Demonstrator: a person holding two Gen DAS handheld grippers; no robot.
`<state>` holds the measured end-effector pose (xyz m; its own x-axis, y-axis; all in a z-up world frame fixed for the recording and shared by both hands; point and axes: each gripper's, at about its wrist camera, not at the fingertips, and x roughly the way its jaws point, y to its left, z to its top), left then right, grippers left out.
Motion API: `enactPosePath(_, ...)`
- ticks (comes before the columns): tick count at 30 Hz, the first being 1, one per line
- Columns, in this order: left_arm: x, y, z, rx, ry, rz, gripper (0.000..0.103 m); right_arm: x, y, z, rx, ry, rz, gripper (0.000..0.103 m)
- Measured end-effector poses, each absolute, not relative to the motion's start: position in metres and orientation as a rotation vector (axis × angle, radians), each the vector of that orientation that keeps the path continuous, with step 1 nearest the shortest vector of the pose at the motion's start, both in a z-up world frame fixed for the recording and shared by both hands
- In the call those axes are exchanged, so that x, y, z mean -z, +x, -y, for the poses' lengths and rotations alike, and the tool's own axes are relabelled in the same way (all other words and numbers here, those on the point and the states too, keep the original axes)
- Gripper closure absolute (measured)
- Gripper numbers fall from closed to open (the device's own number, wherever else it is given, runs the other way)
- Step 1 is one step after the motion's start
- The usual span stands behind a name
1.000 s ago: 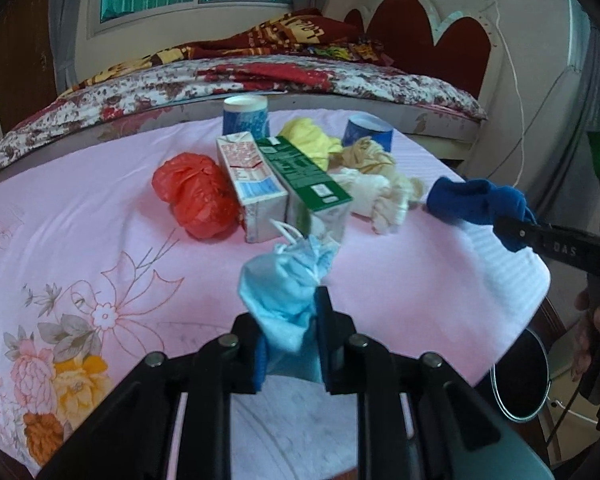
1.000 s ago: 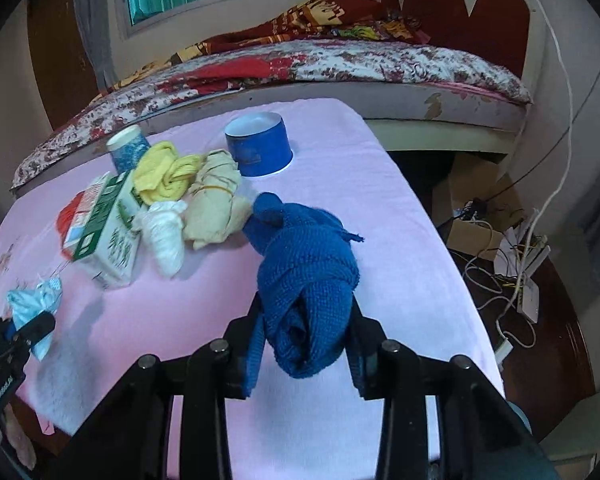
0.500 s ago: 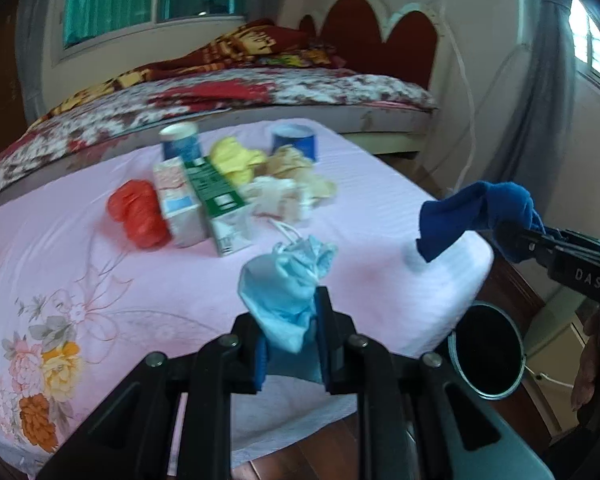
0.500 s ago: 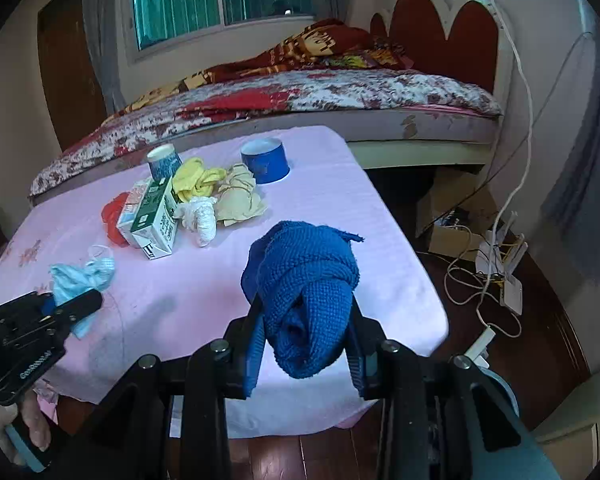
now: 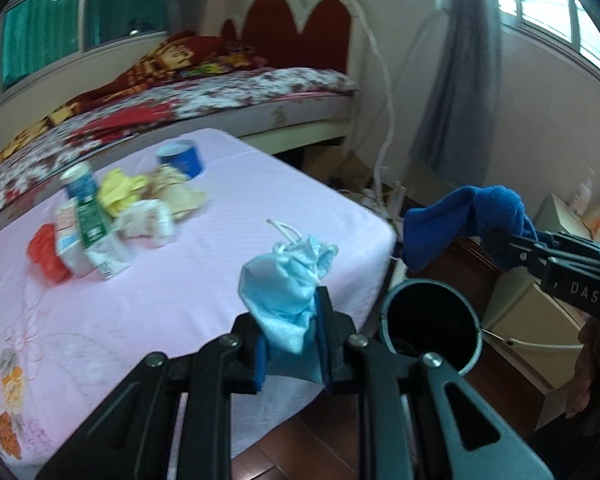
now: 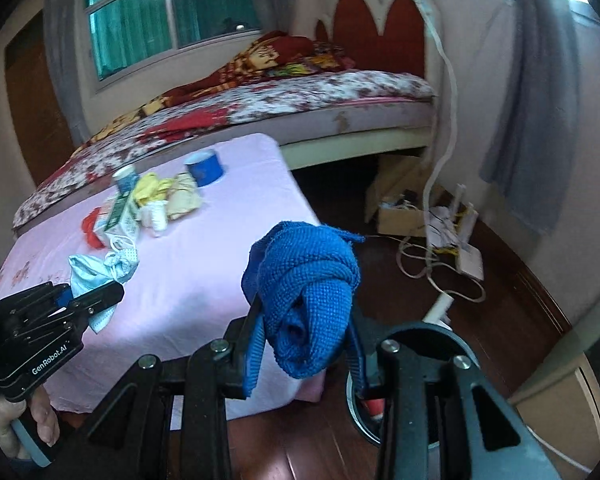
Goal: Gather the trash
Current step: 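Move both tools over the bin and release the mask and sock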
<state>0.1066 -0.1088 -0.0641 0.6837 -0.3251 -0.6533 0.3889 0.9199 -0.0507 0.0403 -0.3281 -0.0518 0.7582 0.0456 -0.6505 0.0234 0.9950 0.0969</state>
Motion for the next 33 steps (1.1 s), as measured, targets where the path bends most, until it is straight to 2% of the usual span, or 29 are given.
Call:
enactPosePath(17,0.092,0.094,0.228,0.602,0.186,-0.767,0.082,0.086,-0.004,0.442,0.166,0.172,-0.761,0.065)
enactPosePath(33,0.154,0.109,0.296,0.726,0.244,-0.919,0.082,0.148,-0.004,0.49,0.203,0.18,-0.886,0.065)
